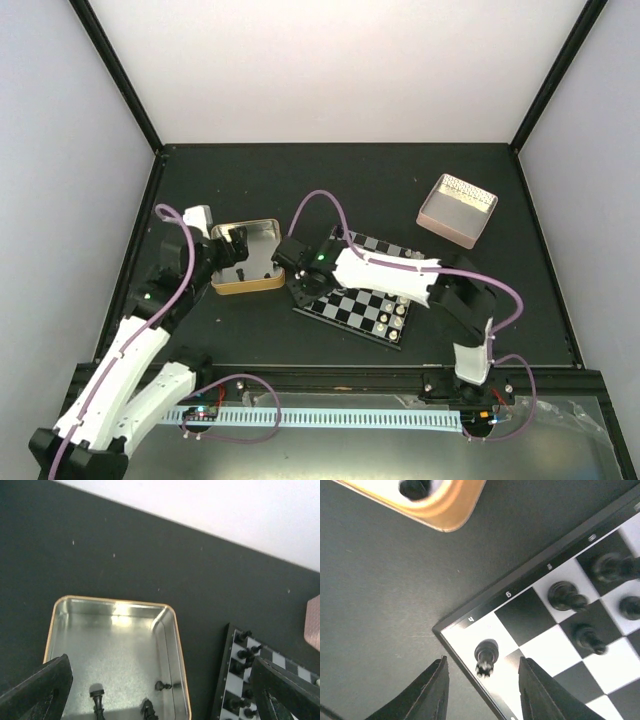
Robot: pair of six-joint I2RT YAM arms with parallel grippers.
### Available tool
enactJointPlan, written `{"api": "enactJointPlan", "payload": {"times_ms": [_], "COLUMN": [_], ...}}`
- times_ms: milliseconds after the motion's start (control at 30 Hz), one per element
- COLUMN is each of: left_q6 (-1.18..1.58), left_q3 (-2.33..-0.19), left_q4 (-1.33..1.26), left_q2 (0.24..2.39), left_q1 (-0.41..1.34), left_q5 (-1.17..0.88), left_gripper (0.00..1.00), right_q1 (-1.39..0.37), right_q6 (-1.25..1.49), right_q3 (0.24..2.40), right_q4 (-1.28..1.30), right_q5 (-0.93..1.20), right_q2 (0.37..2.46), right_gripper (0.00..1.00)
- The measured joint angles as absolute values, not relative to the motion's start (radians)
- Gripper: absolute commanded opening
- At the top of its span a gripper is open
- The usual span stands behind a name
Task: Set up the chess pieces on the board
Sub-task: Place the chess piece on the chessboard, then pick up the chess piece from the storage box.
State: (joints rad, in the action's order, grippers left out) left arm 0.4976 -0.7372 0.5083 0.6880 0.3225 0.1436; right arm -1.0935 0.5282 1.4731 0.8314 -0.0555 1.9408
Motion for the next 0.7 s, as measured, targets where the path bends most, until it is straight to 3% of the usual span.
{"api": "enactJointPlan", "payload": {"times_ms": [133, 300, 433, 700], "left_q6": [0.500, 0.548, 0.598, 0.659], "left_q3": [-0.735, -0.715, -0.718, -0.793], "left_q4": [0.523, 0.552, 0.598, 0.686], "left_q2": [0.775, 0.900, 1.045, 1.365], "left_q1": [0.321, 0.313, 0.305, 0.295], "left_q5": [0.114, 0.105, 0.154, 0.287], "left_gripper": [0.99, 0.72, 0.59, 0.53], "right_q1": [-1.093, -1.082, -1.064, -1.051], "right_q6": [0.545, 0.557, 0.556, 0.537], "right_q3": [1.415, 1.319, 1.268, 1.218], "right_q4": [0.769, 0.679, 0.637, 0.595], "right_q5": [-0.093, -0.146, -0.162, -0.162], "right_q2": [1.814, 1.662, 1.634, 1.635], "right_gripper": [0.42, 0.42, 0.40, 0.35]}}
